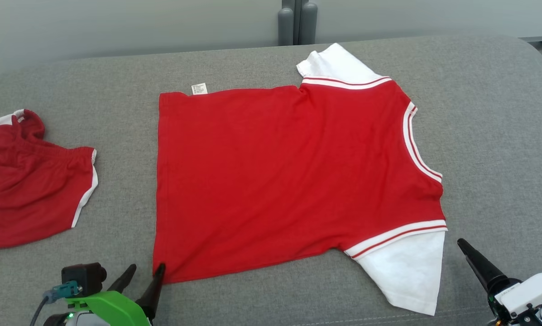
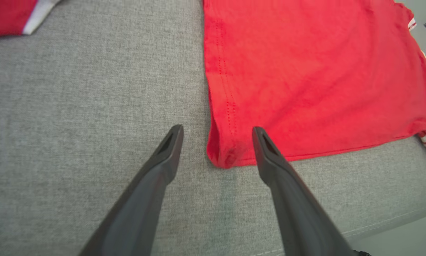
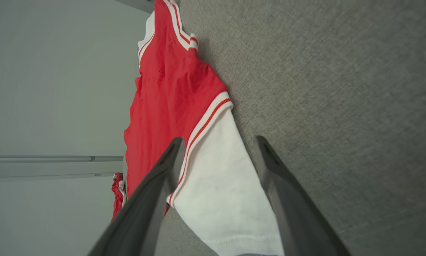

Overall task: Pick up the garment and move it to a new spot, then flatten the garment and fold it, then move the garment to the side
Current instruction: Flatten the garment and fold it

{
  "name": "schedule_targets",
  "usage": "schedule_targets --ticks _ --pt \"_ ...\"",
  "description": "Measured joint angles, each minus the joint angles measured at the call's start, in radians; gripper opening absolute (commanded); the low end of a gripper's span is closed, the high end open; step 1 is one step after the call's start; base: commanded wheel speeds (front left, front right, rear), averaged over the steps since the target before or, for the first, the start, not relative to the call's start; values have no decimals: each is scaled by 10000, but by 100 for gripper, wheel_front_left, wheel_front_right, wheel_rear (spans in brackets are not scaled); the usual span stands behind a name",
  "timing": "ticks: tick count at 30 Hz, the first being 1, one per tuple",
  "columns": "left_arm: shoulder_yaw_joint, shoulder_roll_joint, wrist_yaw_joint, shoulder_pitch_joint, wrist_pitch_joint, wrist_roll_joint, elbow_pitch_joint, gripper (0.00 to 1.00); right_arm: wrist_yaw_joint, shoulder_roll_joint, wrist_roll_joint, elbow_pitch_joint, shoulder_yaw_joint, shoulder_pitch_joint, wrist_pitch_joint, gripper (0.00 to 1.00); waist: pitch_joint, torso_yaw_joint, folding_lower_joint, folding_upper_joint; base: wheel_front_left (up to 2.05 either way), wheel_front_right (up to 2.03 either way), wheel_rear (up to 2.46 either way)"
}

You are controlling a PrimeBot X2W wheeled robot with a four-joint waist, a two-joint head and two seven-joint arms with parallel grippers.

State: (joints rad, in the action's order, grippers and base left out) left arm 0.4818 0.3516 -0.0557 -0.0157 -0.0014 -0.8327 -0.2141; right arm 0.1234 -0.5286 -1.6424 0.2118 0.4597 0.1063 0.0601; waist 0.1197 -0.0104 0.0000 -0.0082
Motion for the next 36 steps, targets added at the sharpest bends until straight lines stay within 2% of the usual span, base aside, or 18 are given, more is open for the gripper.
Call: schedule_targets --ticks 18,22,28,32,36 --pt "-840 125 -249 -157 -961 21 1095 100 0 -153 2052 -1469 -535 -1242 1565 100 -52 -10 0 0 0 0 0" --pt "-1009 102 -270 -333 -1273 102 1304 100 0 -359 2823 -1499 -663 -1445 1756 100 -92 -6 0 0 0 0 0" --pt "-1264 94 -368 -367 -1682 355 1363 100 -38 -339 3638 -1486 -913 -1459 1875 100 -167 4 0 0 0 0 0" --pt "-1377 42 -412 -364 -1919 428 1394 100 -395 -314 4437 -1530 -1302 -1564 1919 100 -199 -1 0 0 0 0 0" --pt "-1559 0 -430 -352 -2038 546 1415 100 -871 -368 5887 -1643 -1778 -1743 1946 100 -229 -21 0 0 0 0 0"
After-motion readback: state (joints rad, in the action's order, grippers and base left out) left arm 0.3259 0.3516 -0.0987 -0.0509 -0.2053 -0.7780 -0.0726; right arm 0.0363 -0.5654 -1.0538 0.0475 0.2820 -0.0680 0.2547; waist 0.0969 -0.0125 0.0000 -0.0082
